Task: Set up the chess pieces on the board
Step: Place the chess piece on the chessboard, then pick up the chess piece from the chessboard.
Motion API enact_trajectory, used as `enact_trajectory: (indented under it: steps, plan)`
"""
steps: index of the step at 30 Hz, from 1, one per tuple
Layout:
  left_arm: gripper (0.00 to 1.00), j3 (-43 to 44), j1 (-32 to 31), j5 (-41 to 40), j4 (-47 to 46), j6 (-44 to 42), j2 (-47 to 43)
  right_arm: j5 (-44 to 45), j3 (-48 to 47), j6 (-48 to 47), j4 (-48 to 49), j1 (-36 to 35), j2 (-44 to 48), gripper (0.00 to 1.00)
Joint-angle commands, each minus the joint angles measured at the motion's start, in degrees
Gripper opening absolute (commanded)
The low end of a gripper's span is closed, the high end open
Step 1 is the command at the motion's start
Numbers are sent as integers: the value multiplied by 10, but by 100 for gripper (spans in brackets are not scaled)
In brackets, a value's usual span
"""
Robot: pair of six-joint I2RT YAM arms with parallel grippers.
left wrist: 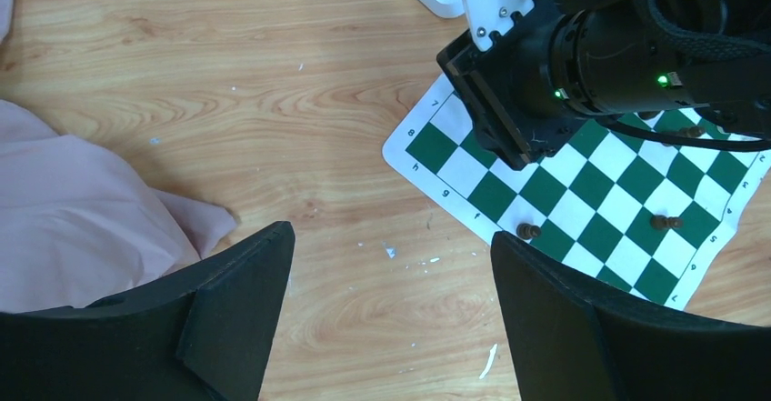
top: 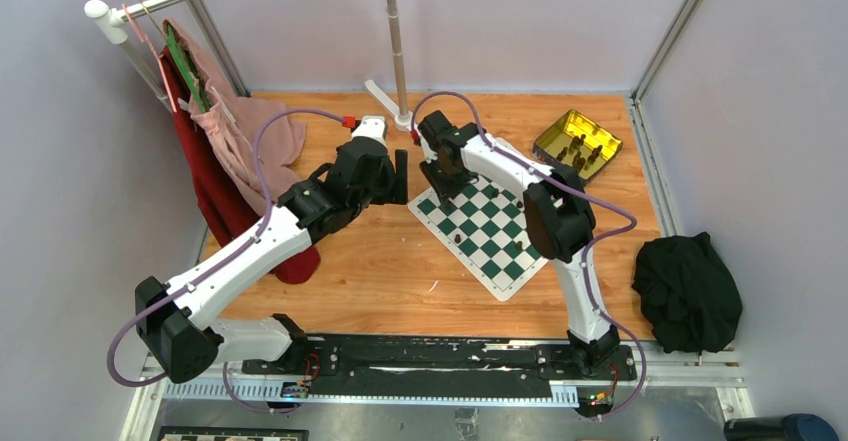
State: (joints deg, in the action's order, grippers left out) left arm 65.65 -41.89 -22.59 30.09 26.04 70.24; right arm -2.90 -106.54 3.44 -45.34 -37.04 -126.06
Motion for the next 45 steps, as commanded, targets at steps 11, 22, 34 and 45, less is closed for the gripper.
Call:
enact_trajectory:
  steps: [11, 22, 34, 45]
  plan:
    - [97, -66, -1, -34, -48, -64, -47, 50, 170, 23, 43, -17, 200, 39]
    - [100, -163, 9, 113, -157, -77, -51, 85, 376, 71, 127, -41, 366, 38]
    - [90, -164, 8, 160, -196, -65, 16, 109, 446, 95, 150, -46, 424, 36]
    - [77, -92, -69, 207, -189, -105, 154, 289, 483, 142, 127, 20, 546, 36]
